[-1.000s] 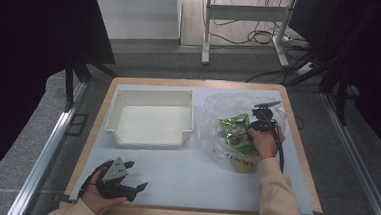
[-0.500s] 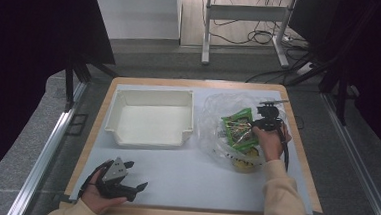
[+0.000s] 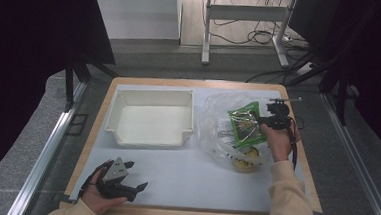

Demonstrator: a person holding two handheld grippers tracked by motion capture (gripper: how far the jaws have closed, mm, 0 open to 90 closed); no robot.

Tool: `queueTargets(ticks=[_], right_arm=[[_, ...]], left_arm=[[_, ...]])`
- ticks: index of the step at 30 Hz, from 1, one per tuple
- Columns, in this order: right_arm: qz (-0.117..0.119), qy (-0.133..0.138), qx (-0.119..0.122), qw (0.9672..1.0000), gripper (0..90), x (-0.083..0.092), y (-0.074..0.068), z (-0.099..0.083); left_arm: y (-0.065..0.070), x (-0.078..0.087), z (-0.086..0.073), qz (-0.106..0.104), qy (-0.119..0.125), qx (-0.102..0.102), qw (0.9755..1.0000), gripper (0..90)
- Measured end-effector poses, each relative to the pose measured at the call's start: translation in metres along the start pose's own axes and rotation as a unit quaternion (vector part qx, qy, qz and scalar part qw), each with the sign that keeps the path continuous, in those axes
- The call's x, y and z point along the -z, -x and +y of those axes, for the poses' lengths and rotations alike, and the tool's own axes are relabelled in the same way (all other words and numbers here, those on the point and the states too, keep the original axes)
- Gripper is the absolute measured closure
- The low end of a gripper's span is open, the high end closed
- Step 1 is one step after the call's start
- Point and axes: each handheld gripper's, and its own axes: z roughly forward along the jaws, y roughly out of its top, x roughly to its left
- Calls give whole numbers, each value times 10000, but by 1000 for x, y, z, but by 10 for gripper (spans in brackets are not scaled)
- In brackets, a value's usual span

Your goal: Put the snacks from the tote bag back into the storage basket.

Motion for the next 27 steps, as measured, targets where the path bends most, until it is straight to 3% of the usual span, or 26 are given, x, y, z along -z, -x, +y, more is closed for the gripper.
queueTargets(ticks=[8,27], right_arm=[[194,363,-22,9992,899,15,1,4],[684,818,-123,9942,898,32,-4,9]], left_arm=[[0,0,0,4,-5,0,10000,144],[0,-1,0,8,-21,-8,10000,144]])
